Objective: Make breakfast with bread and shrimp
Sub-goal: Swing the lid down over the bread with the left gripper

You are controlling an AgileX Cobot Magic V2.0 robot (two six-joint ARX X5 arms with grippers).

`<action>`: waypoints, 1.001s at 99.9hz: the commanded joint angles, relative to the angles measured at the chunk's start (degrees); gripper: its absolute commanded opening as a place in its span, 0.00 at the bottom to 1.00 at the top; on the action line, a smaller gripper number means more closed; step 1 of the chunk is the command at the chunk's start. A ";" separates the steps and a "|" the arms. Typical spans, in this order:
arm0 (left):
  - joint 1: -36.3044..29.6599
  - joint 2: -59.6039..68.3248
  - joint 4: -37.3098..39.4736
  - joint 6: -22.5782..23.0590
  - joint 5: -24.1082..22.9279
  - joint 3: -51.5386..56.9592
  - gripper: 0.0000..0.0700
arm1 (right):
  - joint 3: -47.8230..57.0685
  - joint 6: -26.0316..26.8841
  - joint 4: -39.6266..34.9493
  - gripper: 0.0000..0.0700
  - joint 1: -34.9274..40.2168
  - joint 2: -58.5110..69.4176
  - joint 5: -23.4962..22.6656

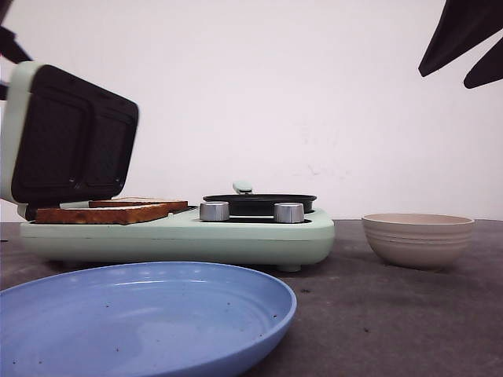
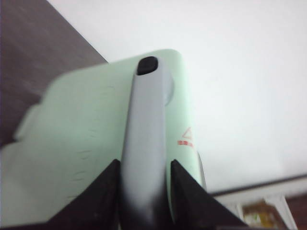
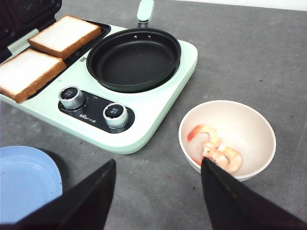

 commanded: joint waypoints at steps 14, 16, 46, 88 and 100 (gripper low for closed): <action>-5.09 1.86 -3.69 9.07 -6.29 0.31 0.01 | 0.24 0.79 0.72 0.50 0.24 0.24 0.00; -5.77 1.86 -4.24 9.79 -6.97 0.31 0.01 | 0.24 0.77 0.72 0.50 0.24 0.24 0.00; -15.61 1.86 -12.52 20.90 -19.71 0.31 0.01 | 0.24 0.77 0.72 0.50 0.24 0.24 0.00; -25.83 2.03 -16.83 30.93 -33.70 0.31 0.01 | 0.24 0.77 0.72 0.50 0.24 0.24 0.00; -27.23 2.82 -17.29 32.48 -34.88 0.31 0.01 | 0.24 0.77 0.74 0.50 0.24 0.24 0.00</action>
